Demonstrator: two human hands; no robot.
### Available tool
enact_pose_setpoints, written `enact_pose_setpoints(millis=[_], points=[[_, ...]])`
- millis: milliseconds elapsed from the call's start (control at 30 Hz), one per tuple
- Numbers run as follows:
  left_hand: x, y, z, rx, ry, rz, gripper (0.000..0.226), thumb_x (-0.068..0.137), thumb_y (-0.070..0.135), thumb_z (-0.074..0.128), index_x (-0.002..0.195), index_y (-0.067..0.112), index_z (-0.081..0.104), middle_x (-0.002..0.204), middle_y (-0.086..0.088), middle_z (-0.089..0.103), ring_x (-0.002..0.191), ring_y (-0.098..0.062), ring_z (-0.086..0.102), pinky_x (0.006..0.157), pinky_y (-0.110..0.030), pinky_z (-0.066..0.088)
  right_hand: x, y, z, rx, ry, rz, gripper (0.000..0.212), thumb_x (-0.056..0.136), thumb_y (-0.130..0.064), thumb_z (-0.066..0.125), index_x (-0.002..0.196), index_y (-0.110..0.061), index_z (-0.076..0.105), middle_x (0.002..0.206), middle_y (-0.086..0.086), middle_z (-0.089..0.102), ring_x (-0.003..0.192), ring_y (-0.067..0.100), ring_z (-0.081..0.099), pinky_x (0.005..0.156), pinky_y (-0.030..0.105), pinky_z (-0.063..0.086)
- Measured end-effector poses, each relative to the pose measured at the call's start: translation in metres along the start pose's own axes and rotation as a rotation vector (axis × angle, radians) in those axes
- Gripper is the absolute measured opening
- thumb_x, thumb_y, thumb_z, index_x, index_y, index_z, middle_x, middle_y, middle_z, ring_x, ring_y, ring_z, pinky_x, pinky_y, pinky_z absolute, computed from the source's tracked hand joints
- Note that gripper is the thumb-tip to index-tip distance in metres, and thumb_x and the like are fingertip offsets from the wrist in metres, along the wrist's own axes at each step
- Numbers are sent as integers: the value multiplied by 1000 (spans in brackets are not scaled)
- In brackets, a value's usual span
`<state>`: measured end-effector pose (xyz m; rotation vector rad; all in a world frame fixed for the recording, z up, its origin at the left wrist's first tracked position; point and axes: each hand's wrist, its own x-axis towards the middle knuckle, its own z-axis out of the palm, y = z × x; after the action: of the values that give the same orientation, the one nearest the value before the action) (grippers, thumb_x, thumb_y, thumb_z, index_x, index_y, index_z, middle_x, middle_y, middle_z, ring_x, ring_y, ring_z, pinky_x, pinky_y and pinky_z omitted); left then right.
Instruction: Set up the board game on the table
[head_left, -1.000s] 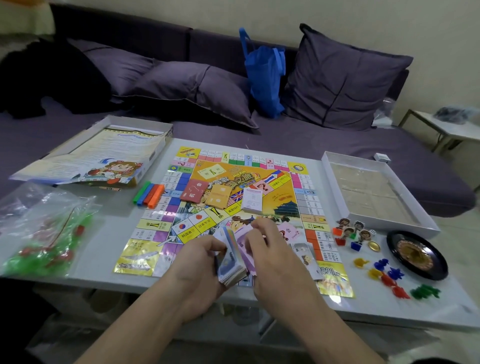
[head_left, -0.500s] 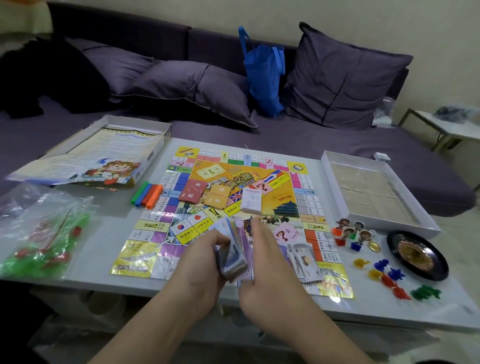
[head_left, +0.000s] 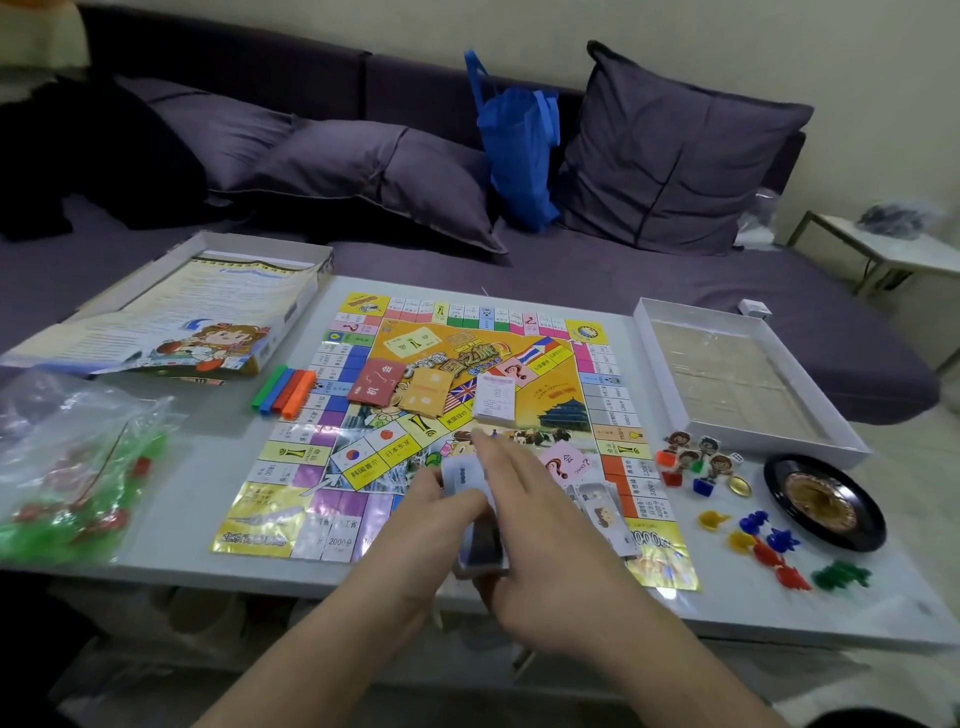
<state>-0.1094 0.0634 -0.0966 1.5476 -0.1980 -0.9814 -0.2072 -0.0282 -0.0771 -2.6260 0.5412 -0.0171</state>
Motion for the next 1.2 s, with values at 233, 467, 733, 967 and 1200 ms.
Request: enact_pose_setpoints(millis=[233, 467, 733, 967, 1200], points=[[10, -8, 0, -35, -58, -26, 29, 91, 6, 61, 119, 14, 66, 110, -20, 71, 98, -35, 73, 71, -41, 62, 2, 6, 4, -5, 65, -42, 110, 78, -18, 86, 157, -37, 12, 156, -17, 16, 147, 14, 29, 115, 33, 44], [20, -1, -3, -10, 58, -54, 29, 84, 17, 67, 111, 9, 61, 109, -22, 71, 103, -38, 72, 99, -59, 57, 3, 36, -12, -34, -48, 74, 131, 80, -36, 88, 161, -41, -14, 169, -24, -10, 160, 12, -5, 128, 41, 16], [32, -9, -9, -97, 169, -107, 19, 90, 10, 63, 107, 2, 60, 106, -31, 71, 104, -46, 72, 84, -50, 53, 12, 76, 23, -283, -74, 100, 102, 94, -79, 39, 166, -28, -11, 174, -6, -17, 158, 14, -23, 128, 41, -14], [33, -11, -8, -156, 173, -94, 43, 77, 17, 66, 115, -2, 59, 108, -34, 71, 103, -50, 71, 91, -53, 55, -19, 61, 40, -352, -120, 36, 109, 94, -76, 48, 161, -31, -26, 167, -8, -34, 153, 13, -33, 121, 36, -21], [32, -11, -9, -189, 175, -107, 16, 91, 6, 59, 103, -4, 62, 90, -28, 70, 82, -36, 65, 77, -43, 44, -38, 56, 44, -349, -155, -66, 114, 89, 11, 62, 166, -28, -12, 173, -9, -18, 159, 10, -18, 112, 20, -26]])
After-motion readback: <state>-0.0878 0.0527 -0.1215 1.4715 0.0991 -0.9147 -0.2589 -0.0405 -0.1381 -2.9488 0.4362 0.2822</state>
